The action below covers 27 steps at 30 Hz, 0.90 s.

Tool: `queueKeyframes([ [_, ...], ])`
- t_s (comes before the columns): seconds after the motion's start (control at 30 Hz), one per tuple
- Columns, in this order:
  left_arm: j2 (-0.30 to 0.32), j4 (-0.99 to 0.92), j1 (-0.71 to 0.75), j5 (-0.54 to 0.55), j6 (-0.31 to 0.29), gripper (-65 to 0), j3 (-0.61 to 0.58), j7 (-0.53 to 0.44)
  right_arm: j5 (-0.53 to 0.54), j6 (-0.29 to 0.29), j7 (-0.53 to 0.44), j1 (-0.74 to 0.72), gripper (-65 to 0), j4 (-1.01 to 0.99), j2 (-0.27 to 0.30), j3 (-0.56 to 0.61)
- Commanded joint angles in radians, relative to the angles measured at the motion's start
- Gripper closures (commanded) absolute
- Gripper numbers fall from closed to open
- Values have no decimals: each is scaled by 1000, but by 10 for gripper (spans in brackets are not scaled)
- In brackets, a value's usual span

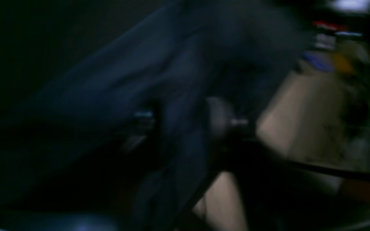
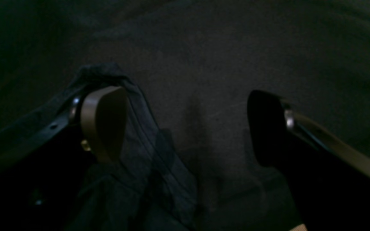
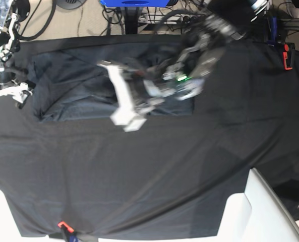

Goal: Fold the T-shirt properly
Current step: 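Fold the held side with the left gripper toward the shirt's middle, then release the fabric and withdraw the left gripper to rest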

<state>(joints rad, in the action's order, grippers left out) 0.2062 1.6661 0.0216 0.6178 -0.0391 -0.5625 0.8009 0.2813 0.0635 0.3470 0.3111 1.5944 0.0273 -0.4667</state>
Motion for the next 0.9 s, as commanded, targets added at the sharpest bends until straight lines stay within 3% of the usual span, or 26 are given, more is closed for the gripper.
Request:
queueKeyframes([
  [0.0,-7,24,2,15,25,0,14,-5,0,3,-24,-5,-552,14,9,-2],
  [0.2,34,29,41,14,164,0,66,1,0,3,-24,-5,-552,14,9,-2],
  [0.53,62,29,62,21,178,0,75,-2,0,6,-22,1,-552,21,9,0],
  [0.6,83,45,68,23,176,0,91,-4,0,52,-22,9,-549,33,9,0],
  [0.73,98,81,125,23,172,0,264,1,-1,106,-7,72,-507,151,3,66],
  [0.87,132,76,214,23,172,0,479,1,5,149,188,124,-426,327,9,213],
])
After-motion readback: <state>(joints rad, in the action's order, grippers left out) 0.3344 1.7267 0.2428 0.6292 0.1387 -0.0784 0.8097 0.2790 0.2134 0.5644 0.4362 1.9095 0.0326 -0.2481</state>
